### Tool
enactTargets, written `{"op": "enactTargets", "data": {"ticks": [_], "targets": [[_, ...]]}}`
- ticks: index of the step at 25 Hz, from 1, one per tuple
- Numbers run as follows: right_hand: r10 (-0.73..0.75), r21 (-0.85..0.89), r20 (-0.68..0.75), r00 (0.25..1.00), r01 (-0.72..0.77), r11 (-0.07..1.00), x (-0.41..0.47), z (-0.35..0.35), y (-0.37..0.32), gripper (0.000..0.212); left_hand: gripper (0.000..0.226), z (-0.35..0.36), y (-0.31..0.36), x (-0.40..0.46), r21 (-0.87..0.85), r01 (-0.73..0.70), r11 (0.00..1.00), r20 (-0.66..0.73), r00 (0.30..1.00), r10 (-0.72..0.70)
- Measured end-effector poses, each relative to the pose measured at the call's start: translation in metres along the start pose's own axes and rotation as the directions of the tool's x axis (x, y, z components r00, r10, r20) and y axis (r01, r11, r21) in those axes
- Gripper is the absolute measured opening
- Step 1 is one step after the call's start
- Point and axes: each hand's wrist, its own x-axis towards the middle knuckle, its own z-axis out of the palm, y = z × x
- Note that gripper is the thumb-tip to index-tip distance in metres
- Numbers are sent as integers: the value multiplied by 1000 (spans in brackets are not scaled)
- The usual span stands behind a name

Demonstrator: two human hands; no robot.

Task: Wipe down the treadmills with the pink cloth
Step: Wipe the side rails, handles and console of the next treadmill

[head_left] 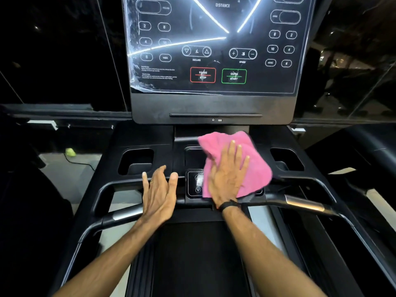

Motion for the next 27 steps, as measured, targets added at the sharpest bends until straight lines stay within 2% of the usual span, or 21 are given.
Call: {"op": "enactTargets", "data": {"ticks": [4, 8, 11, 16, 18, 20, 22, 24, 27], "targets": [[200, 58, -20, 980, -198, 978, 19, -14, 87, 66, 99, 5, -12, 9, 256, -51, 965, 0, 999, 53], [185, 77, -74, 980, -179, 981, 20, -16, 90, 66, 90, 5, -20, 18, 376, -50, 925, -23, 998, 63], [93, 66, -68, 993, -89, 994, 13, -12, 56, 61, 84, 9, -19, 18, 353, -10, 935, -83, 996, 42], [-103, 39, 23, 994, 102, 994, -13, 14, -54, 64, 84, 12, -20, 17, 319, 2, 948, -105, 994, 33], [-159, 51, 24, 987, 158, 986, -13, 16, -63, 63, 85, 12, -23, 19, 345, -13, 939, -92, 995, 47], [-183, 61, -6, 983, 183, 981, -8, 13, -42, 62, 85, 12, -24, 19, 372, -29, 928, -75, 995, 61], [-125, 59, -60, 990, 129, 990, 0, 6, -5, 63, 85, 12, -25, 19, 381, -38, 924, -60, 996, 66], [22, 106, -111, 994, -10, 994, 15, -4, 46, 62, 87, 12, -27, 19, 377, -40, 925, -51, 997, 64], [208, 223, -85, 974, -184, 957, 32, -17, 92, 48, 88, 14, -24, 18, 380, -28, 925, -52, 997, 52]]}}
